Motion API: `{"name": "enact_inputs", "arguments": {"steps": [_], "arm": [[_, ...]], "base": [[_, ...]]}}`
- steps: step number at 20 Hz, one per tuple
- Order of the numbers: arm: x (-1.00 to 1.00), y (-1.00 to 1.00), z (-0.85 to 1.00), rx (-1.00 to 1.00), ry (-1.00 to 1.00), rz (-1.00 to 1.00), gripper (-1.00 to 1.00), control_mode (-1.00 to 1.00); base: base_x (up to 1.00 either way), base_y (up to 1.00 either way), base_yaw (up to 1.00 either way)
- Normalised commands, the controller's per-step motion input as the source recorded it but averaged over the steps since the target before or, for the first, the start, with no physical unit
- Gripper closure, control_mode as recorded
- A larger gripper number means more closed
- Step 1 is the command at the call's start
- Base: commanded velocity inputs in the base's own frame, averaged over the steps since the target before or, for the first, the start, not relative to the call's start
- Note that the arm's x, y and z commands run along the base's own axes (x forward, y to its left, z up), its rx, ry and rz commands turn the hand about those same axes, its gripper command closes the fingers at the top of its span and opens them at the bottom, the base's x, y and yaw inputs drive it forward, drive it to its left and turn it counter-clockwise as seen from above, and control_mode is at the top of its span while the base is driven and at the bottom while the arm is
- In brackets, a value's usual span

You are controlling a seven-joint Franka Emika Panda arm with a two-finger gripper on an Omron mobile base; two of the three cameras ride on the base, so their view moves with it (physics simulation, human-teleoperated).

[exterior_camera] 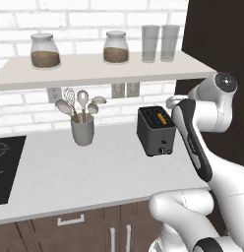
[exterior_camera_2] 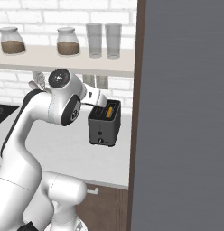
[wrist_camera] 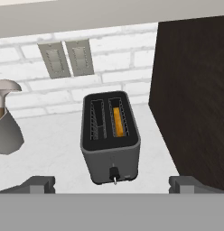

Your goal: Start the toaster. Once the lever pops up, take the bread to the plate on the dining counter.

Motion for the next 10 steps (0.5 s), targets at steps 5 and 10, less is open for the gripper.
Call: {"name": "enact_inputs", "arguments": {"steps": [5,10], "arm": [[0.0,0.0,0.0,0.0,0.0,0.0,-1.0,-1.0],[0.0,0.0,0.0,0.0,0.0,0.0,-1.0,-1.0]], "base": [[0.0,0.0,0.0],[0.0,0.0,0.0]]}}
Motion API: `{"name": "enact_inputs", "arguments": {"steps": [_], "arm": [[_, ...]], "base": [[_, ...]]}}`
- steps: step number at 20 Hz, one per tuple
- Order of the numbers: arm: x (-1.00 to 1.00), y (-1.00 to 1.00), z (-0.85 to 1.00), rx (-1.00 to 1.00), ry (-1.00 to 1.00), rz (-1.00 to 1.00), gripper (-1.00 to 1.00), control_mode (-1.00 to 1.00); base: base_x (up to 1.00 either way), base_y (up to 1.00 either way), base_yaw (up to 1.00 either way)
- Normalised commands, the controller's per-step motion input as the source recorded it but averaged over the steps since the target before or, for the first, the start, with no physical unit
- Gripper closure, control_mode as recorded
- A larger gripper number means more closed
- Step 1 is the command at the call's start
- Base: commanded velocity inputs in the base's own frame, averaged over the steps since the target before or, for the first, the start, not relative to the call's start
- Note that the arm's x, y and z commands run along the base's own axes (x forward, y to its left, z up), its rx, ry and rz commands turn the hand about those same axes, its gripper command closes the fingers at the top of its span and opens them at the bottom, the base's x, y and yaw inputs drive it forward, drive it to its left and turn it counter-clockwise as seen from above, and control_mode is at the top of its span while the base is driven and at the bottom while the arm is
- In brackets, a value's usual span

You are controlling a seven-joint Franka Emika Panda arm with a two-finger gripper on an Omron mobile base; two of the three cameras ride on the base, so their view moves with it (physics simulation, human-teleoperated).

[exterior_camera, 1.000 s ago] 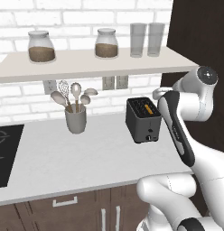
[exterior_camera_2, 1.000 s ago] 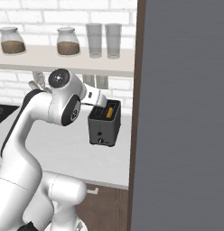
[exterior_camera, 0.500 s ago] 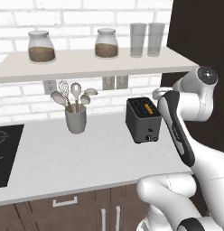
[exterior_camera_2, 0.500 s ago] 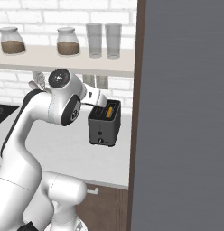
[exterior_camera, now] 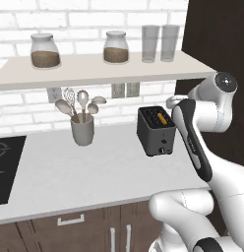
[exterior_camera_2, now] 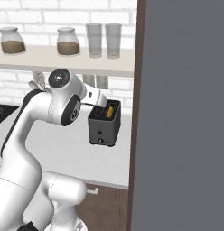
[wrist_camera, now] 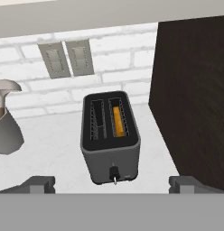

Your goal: Start the toaster. Once the lever pops up, take the bread to the plate on the dining counter.

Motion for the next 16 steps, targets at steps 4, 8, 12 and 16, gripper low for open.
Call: {"name": "enact_inputs", "arguments": {"steps": [4,8,12,16], "arm": [[0.0,0.0,0.0,0.0,0.0,0.0,-1.0,-1.0],[0.0,0.0,0.0,0.0,0.0,0.0,-1.0,-1.0],[0.0,0.0,0.0,0.0,0.0,0.0,-1.0,-1.0],[0.0,0.0,0.0,0.0,0.0,0.0,-1.0,-1.0]], "base": [[0.0,0.0,0.0],[0.0,0.0,0.0],[0.0,0.0,0.0],[0.0,0.0,0.0]]}}
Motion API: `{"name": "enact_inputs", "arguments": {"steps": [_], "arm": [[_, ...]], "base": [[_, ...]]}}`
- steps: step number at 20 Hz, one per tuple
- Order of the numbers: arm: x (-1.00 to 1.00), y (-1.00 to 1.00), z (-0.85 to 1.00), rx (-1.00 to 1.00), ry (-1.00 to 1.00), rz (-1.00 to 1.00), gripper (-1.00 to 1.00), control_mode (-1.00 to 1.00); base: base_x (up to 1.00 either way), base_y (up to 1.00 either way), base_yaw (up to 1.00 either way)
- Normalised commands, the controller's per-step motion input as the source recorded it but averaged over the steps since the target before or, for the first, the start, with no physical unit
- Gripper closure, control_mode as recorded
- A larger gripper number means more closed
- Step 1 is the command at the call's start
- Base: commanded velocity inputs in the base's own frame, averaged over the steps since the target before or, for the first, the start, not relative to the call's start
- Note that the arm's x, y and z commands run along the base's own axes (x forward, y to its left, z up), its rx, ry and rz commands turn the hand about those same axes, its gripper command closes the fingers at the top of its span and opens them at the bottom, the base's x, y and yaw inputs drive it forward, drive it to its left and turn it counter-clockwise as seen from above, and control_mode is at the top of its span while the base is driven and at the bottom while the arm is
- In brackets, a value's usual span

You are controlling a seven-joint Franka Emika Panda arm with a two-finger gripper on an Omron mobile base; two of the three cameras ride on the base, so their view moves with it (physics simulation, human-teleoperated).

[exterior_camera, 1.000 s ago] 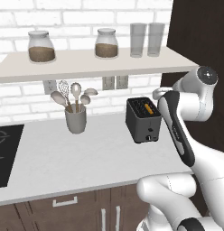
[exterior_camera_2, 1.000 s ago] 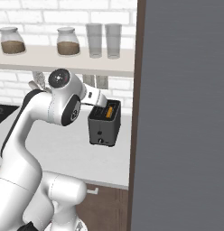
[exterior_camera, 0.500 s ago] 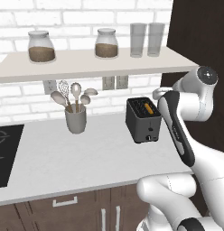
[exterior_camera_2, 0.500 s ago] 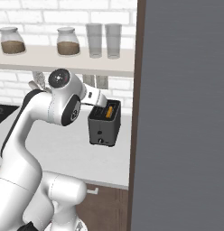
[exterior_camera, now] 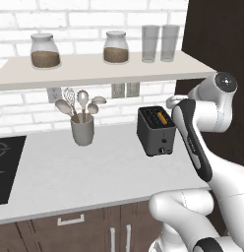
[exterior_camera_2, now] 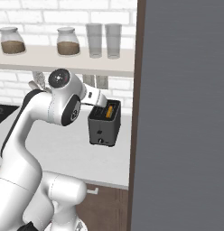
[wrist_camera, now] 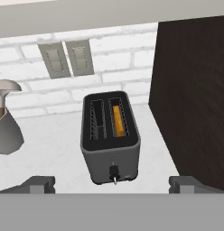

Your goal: Start the toaster. Once the lever pops up, take the bread to the plate on the dining counter.

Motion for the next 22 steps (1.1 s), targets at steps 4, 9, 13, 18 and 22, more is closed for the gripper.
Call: {"name": "enact_inputs", "arguments": {"steps": [4,9,13,18,22], "arm": [[0.0,0.0,0.0,0.0,0.0,0.0,-1.0,-1.0],[0.0,0.0,0.0,0.0,0.0,0.0,-1.0,-1.0],[0.0,0.0,0.0,0.0,0.0,0.0,-1.0,-1.0],[0.0,0.0,0.0,0.0,0.0,0.0,-1.0,-1.0],[0.0,0.0,0.0,0.0,0.0,0.0,-1.0,-1.0]], "base": [[0.0,0.0,0.0],[0.0,0.0,0.0],[0.0,0.0,0.0],[0.0,0.0,0.0],[0.0,0.0,0.0]]}}
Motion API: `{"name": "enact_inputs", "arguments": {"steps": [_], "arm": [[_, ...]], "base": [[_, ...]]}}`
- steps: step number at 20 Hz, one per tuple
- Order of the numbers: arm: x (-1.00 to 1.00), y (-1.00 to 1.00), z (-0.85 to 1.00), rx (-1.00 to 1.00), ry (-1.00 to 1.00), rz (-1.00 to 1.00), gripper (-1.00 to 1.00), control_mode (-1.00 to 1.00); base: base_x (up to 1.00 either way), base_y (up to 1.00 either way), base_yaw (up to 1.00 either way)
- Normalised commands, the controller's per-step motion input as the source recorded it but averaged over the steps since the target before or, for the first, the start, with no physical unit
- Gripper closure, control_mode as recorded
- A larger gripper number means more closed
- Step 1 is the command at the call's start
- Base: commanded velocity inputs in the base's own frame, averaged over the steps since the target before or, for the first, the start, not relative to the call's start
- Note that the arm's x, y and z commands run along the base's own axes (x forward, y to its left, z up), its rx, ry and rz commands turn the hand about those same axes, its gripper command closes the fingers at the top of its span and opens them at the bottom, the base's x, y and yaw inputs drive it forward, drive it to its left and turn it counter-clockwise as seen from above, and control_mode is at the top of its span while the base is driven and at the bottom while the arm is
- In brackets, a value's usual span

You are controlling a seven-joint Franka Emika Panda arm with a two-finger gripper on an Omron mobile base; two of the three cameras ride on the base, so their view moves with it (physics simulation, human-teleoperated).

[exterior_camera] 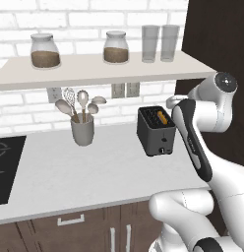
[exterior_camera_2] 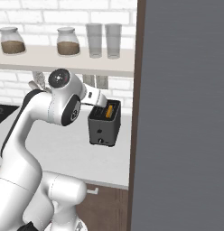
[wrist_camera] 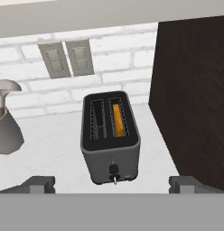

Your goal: Start the toaster. Once the lever pops up, take the bread to the plate on the dining counter.

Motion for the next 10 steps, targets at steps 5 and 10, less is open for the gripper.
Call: {"name": "enact_inputs", "arguments": {"steps": [5,10], "arm": [[0.0,0.0,0.0,0.0,0.0,0.0,-1.0,-1.0],[0.0,0.0,0.0,0.0,0.0,0.0,-1.0,-1.0]], "base": [[0.0,0.0,0.0],[0.0,0.0,0.0]]}}
